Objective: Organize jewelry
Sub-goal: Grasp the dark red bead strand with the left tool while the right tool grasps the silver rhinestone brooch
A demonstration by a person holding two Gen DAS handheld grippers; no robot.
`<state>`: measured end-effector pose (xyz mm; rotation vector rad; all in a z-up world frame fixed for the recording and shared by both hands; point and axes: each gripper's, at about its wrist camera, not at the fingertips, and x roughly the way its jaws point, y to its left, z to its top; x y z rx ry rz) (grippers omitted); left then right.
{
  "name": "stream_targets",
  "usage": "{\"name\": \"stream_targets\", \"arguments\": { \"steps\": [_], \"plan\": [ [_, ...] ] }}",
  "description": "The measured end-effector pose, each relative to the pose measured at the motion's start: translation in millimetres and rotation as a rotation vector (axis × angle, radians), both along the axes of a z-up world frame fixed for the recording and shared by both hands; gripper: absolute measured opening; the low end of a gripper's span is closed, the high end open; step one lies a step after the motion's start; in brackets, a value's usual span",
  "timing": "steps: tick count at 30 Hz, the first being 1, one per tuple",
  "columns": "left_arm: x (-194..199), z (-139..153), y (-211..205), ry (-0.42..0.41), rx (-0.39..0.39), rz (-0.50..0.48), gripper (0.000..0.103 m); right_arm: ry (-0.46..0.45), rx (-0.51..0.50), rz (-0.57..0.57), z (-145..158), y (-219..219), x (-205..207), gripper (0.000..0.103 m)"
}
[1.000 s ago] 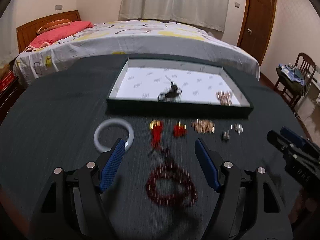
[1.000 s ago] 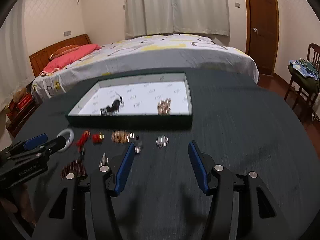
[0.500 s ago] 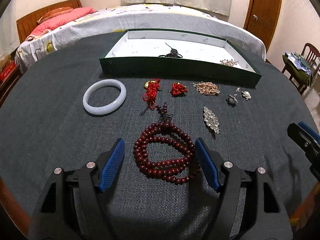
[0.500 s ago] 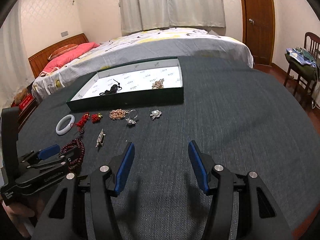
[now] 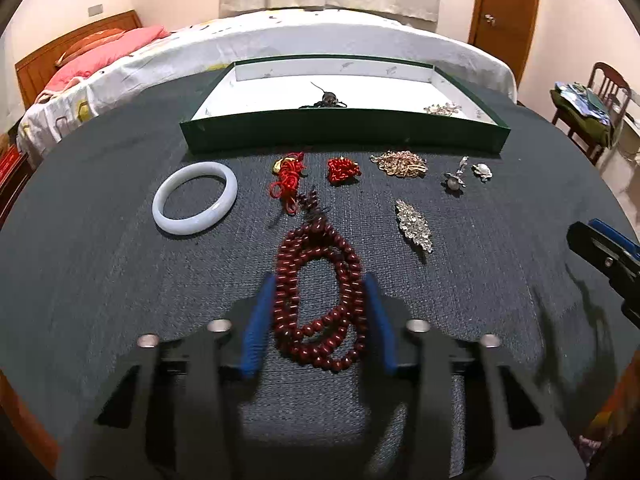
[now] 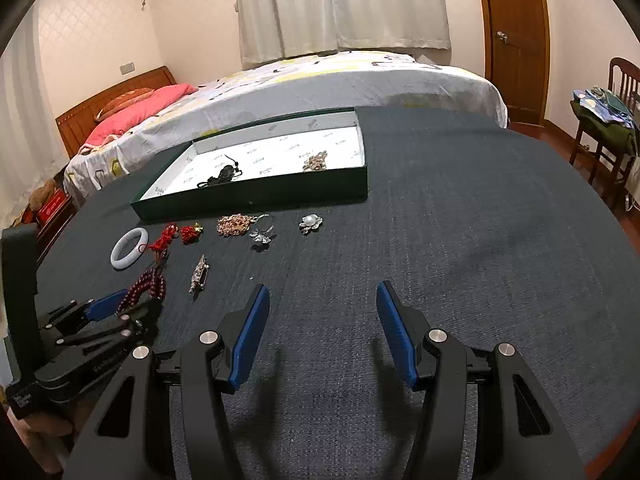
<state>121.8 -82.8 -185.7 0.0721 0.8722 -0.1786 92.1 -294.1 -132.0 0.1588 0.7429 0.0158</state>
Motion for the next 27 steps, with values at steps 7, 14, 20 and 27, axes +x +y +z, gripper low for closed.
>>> {"name": "stream_targets", "arguments": {
  "steps": [7, 14, 20, 27],
  "plan": [
    [-1.3, 1.3, 6.8, -0.012, -0.023, -0.023, 0.018, 0.004, -0.013, 0.017, -0.8, 8.3, 1.0, 0.055],
    [-5.9, 16.5, 16.8, -0.055, -0.009, -0.021, 0.011, 0.009, -0.023, 0.044, -0.4, 20.3, 4.7, 0.055],
    [-11.0, 25.9, 35.9, -0.065, -0.017, 0.011, 0.011, 0.022, -0.026, 0.089, -1.2, 37.7, 10.1, 0.055],
    [-17.6, 40.0, 54.1, -0.107, 0.003, 0.036, 0.011, 0.028, -0.038, 0.163, 2.4, 69.7, 29.7, 0.055]
  ]
}}
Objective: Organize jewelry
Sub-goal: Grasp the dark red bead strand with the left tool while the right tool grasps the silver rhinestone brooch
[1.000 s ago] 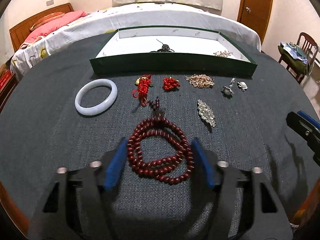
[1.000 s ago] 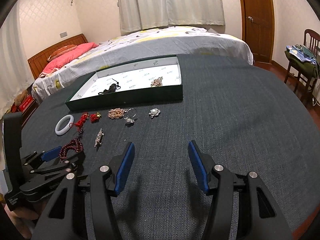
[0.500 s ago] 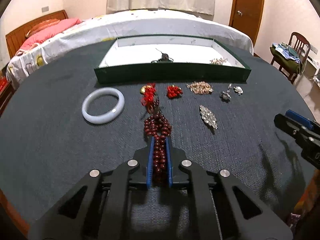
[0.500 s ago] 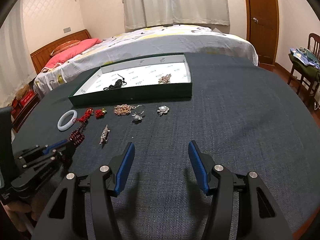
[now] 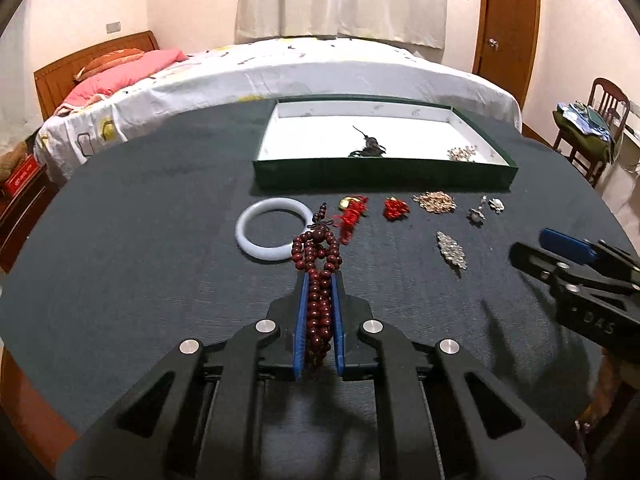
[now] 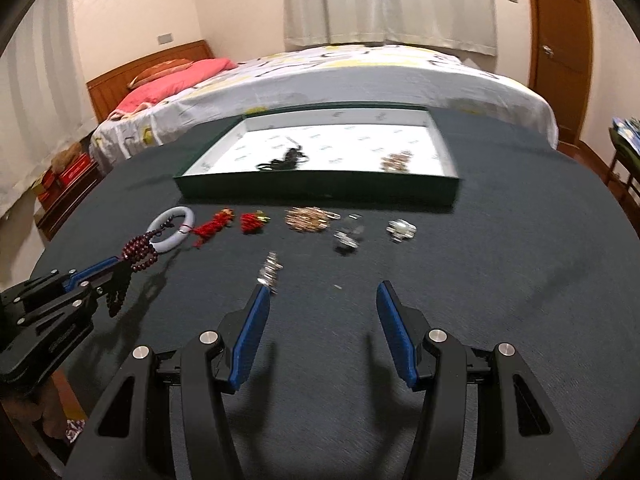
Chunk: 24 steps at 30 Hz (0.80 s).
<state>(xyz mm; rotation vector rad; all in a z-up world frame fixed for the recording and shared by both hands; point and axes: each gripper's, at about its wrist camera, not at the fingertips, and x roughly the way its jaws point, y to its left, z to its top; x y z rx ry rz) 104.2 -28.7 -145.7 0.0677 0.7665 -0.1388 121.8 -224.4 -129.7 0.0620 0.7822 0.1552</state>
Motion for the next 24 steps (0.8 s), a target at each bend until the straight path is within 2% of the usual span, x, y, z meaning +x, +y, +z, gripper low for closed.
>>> {"name": "stream_targets", "arguments": {
  "steps": [3, 5, 6, 9, 17, 20, 24],
  "plan": [
    [0.8, 2.0, 7.1, -0.006, 0.001, 0.018, 0.011, 0.011, -0.010, 0.027, -3.4, 15.4, 12.8, 0.055],
    [2.2, 2.6, 12.7, -0.007, 0.000, 0.031, 0.011, 0.026, -0.021, 0.036, -7.3, 21.6, 19.6, 0.052],
    [3.7, 2.5, 16.0, -0.006, -0.002, 0.039, 0.011, 0.038, -0.027, 0.041, -10.0, 24.8, 23.4, 0.048],
    [7.8, 1.2, 25.4, -0.001, -0.004, 0.060, 0.011, 0.063, -0.039, 0.051, -16.2, 32.4, 33.1, 0.047],
    [13.9, -4.1, 39.5, 0.015, -0.005, 0.097, 0.011, 0.100, -0.082, 0.069, -29.1, 42.4, 39.0, 0.028],
    [13.9, -5.6, 39.0, 0.019, -0.003, 0.096, 0.011, 0.100, -0.073, 0.074, -29.9, 41.1, 37.7, 0.015],
    [12.6, -5.2, 36.1, 0.014, 0.001, 0.089, 0.011, 0.094, -0.054, 0.071, -30.3, 37.5, 32.1, 0.013]
  ]
}}
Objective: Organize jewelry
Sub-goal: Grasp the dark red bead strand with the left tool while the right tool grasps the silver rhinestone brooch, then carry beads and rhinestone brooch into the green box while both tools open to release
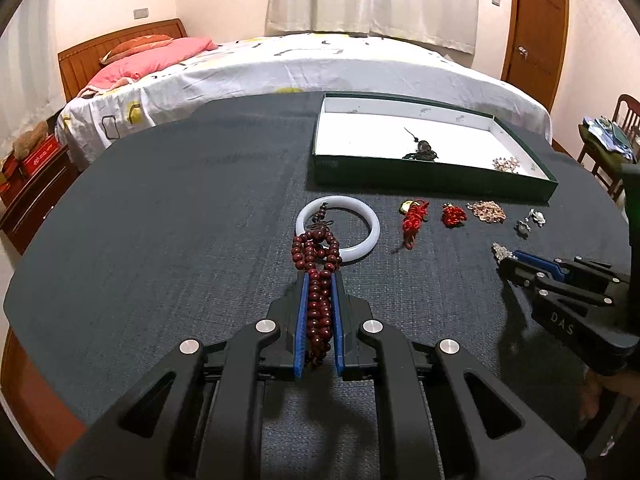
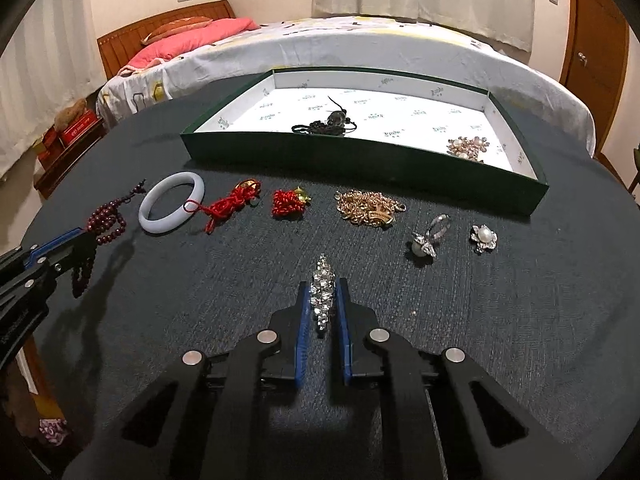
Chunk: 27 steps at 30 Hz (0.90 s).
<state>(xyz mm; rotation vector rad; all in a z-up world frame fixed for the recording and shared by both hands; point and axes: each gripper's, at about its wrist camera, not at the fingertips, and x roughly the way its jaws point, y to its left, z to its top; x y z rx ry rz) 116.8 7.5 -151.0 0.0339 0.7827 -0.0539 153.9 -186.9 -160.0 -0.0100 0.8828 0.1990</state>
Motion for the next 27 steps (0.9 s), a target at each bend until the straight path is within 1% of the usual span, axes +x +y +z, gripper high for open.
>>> {"name": "stream_targets", "arguments": {
  "steps": [7, 11, 15, 20, 23, 27],
  "plan": [
    [-3.0, 4.4, -5.5, -0.013, 0.000, -0.014, 0.011, -0.029, 0.029, -0.017, 10.4, -9.6, -9.5, 0.013],
    [-3.4, 12.0, -9.4, -0.029, -0.008, -0.025, 0.011, -0.057, 0.055, -0.031, 24.8, -16.6, -11.2, 0.013],
    [1.3, 23.6, -20.3, -0.057, -0.013, -0.056, 0.011, -0.096, 0.073, -0.041, 42.7, -21.0, -6.1, 0.013],
    [21.0, 40.5, -37.1, -0.092, -0.037, -0.102, 0.011, -0.134, 0.085, -0.054, 58.0, -28.7, 7.8, 0.013],
    [39.1, 49.3, -47.4, -0.118, -0.037, -0.125, 0.011, -0.152, 0.097, -0.064, 66.8, -33.8, 21.8, 0.013],
    [68.0, 55.1, -57.3, -0.135, -0.041, -0.140, 0.011, -0.186, 0.084, -0.072, 76.7, -36.5, 44.1, 0.013]
  ]
}}
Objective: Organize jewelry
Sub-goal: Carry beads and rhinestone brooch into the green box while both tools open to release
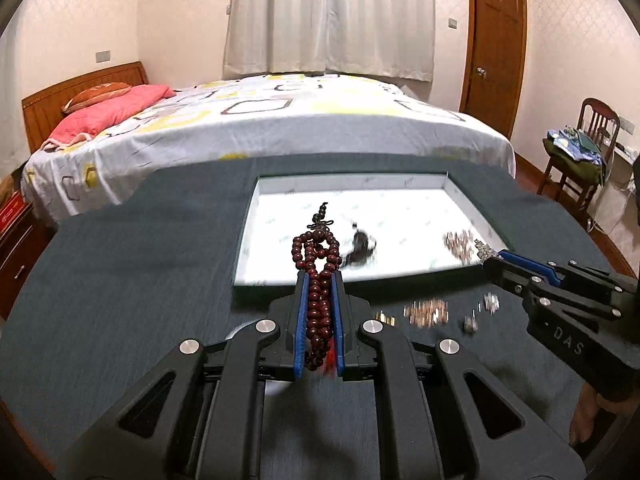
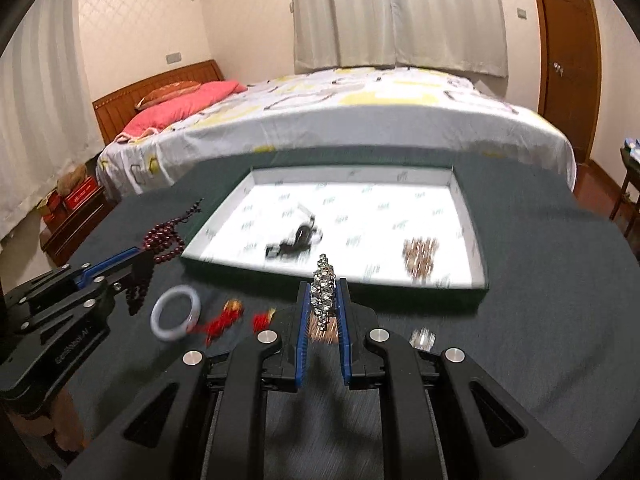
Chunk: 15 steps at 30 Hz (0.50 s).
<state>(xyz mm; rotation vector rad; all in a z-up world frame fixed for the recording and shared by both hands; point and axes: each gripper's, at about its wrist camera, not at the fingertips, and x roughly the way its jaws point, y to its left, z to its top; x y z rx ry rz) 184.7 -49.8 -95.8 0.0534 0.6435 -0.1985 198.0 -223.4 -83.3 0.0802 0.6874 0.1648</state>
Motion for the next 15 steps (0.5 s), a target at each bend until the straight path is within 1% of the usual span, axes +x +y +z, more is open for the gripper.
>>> {"name": "stream_targets", "arguments": {
  "steps": [6, 9, 11, 15],
  "plan": [
    [58.5, 6.4, -15.5, -0.020, 0.002, -0.012, 0.011, -0.024, -0.013, -0.013, 7.5, -2.4, 43.7, 0.013],
    [85.4, 2.4, -19.5, -0.021, 0.001, -0.008, 0.011, -0.016, -0.020, -0.018, 1.7, -2.5, 64.7, 0.013],
    [102.0, -7.5, -19.9, 0.007, 0.002, -0.002, 0.011, 0.002, -0.024, -0.019, -5.9, -3.0, 76.8, 0.013],
    [128.0, -40.9, -17.4, 0.111, 0.010, 0.005, 0.011, 0.073, -0.025, -0.013, -30.4, -3.0, 100.2, 0.013]
  ]
}}
